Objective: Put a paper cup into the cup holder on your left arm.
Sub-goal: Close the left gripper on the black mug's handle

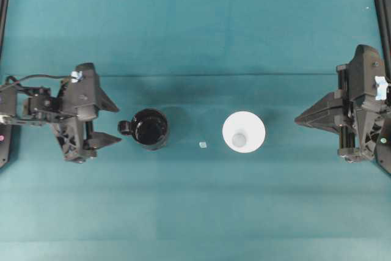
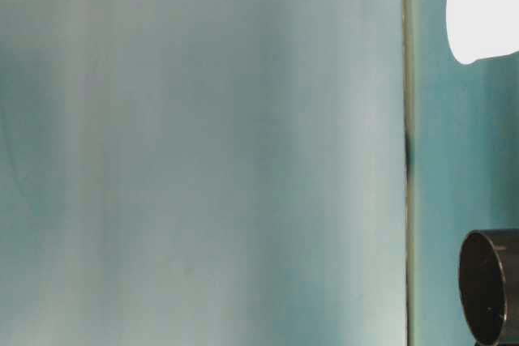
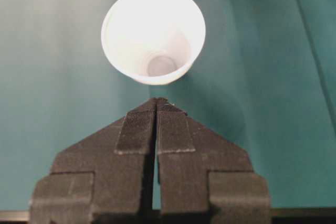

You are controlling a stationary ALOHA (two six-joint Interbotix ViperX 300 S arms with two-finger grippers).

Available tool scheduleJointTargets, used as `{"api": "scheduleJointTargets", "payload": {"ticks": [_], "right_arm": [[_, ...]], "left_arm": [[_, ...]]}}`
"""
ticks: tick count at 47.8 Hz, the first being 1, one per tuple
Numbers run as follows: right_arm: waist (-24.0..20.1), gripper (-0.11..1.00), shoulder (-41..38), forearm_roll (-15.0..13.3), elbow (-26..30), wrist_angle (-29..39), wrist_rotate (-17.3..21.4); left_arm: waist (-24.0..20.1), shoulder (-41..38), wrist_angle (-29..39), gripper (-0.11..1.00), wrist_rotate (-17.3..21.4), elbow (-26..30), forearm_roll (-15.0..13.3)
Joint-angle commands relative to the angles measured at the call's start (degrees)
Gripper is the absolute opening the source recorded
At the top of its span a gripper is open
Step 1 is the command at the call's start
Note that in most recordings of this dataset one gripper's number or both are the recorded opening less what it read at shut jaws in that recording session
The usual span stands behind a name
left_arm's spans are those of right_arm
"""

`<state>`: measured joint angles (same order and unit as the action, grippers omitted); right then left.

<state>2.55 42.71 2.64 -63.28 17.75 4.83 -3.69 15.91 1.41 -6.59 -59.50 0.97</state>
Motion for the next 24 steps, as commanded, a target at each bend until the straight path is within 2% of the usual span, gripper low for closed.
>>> {"api": "scheduleJointTargets", "payload": {"ticks": [1, 24], "right_arm": [[0.00, 0.00, -0.18, 0.09, 1.49, -0.26, 0.53], [0.00, 0.00, -0.18, 0.09, 1.49, -0.26, 0.79]], "left_arm": [[0.00, -1.05, -1.58, 0.90, -0.18, 1.14, 0.09], [0.00, -4.83, -2.72, 0.90, 0.18, 2.02, 0.09]]}}
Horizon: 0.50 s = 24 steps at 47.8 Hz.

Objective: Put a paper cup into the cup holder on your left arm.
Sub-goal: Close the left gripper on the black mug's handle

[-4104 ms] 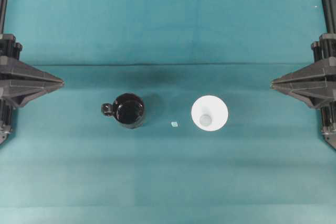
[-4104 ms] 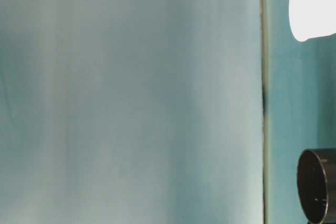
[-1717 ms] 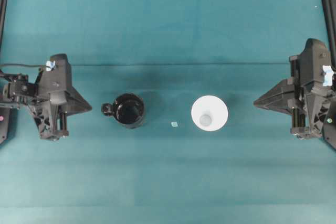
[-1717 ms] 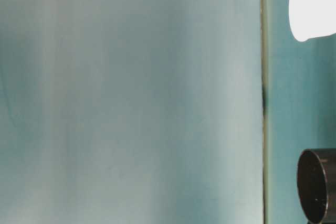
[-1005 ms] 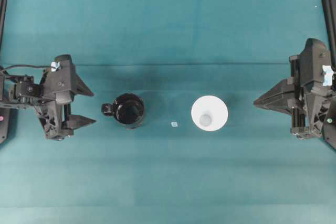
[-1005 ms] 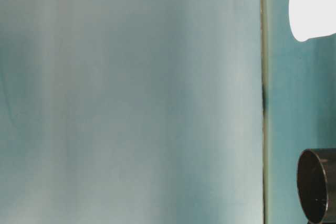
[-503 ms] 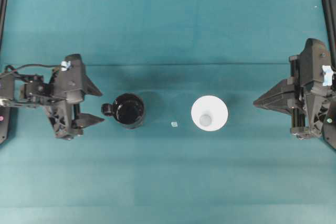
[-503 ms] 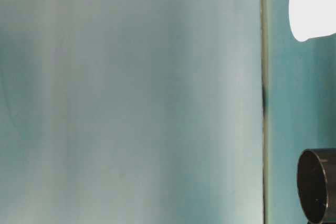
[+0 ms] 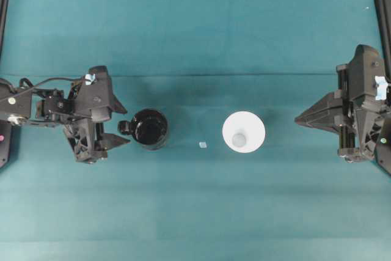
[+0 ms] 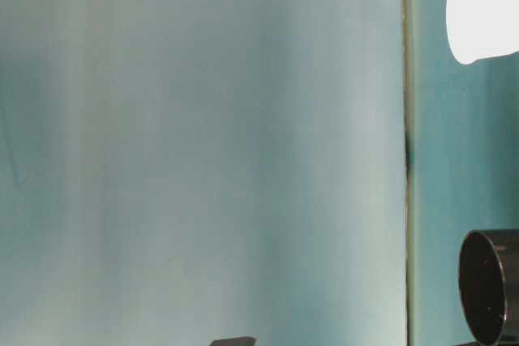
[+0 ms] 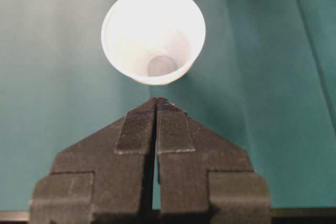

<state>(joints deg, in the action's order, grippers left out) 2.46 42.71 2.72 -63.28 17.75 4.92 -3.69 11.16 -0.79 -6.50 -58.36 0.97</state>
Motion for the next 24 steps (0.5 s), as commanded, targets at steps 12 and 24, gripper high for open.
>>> {"api": "scheduleJointTargets", "payload": {"ticks": [12, 24], "right_arm": [[0.18, 0.00, -0.09, 0.00, 1.49, -0.26, 1.32], [0.18, 0.00, -0.09, 0.00, 1.41, -0.26, 1.32]], "left_arm": [[0.00, -0.70, -0.53, 0.90, 0.26, 0.97, 0.09], [0.00, -0.97, -0.44, 0.88, 0.35, 0.97, 0.09]]}}
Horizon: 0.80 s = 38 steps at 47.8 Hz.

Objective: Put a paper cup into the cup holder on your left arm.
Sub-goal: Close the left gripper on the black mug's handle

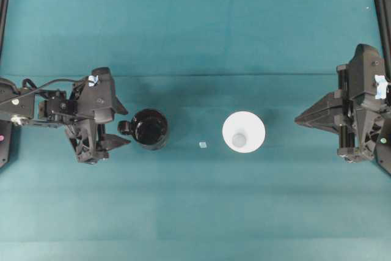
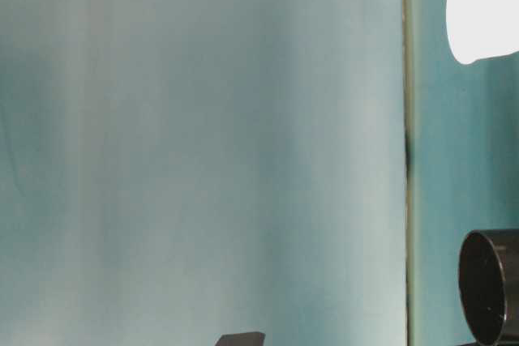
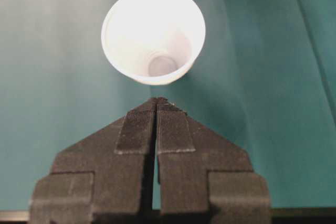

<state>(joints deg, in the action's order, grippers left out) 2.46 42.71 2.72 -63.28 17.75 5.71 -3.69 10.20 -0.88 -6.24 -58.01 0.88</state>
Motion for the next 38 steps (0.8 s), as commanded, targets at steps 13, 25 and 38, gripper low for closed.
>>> {"api": "scheduleJointTargets", "payload": {"ticks": [13, 25, 38], "right_arm": [[0.09, 0.00, -0.09, 0.00, 1.49, -0.26, 0.53], [0.18, 0.00, -0.09, 0.00, 1.41, -0.26, 0.53], [0.18, 0.00, -0.09, 0.00, 1.41, -0.26, 0.53]], "left_arm": [[0.00, 0.00, -0.35, 0.77, -0.18, 0.53, 0.18], [0.53, 0.18, -0.79, 0.30, 0.53, 0.44, 0.18], [1.49, -0.09, -2.02, 0.30, 2.55, 0.70, 0.18]]}}
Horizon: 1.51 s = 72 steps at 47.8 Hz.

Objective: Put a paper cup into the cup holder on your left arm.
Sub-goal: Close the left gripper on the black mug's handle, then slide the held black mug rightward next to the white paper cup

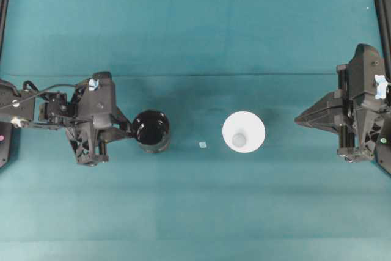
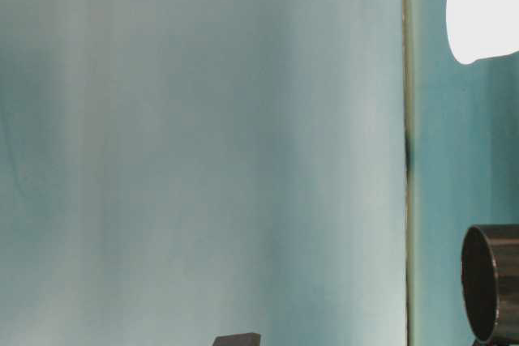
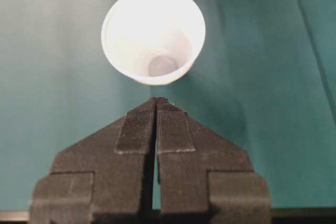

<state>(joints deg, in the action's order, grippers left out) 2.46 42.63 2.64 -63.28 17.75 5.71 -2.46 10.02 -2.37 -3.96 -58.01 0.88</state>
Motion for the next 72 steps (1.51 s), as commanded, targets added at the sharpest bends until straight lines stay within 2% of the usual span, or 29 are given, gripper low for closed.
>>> {"api": "scheduleJointTargets", "payload": {"ticks": [1, 39, 57, 72], "right_arm": [[0.18, 0.00, 0.00, 0.09, 1.41, -0.26, 0.53], [0.09, 0.00, 0.00, 0.09, 1.49, -0.26, 0.53], [0.18, 0.00, 0.00, 0.09, 1.49, -0.26, 0.53], [0.18, 0.00, 0.00, 0.09, 1.49, -0.26, 0.53]], "left_arm": [[0.18, 0.09, -0.53, 0.30, 0.26, 0.62, 0.18], [0.18, 0.18, -0.88, 0.30, 0.62, 1.32, 0.18], [-0.35, -0.70, -1.32, 0.30, 5.80, 7.38, 0.18], [-0.53, -6.15, -2.11, 0.30, 8.70, 13.01, 0.18]]}}
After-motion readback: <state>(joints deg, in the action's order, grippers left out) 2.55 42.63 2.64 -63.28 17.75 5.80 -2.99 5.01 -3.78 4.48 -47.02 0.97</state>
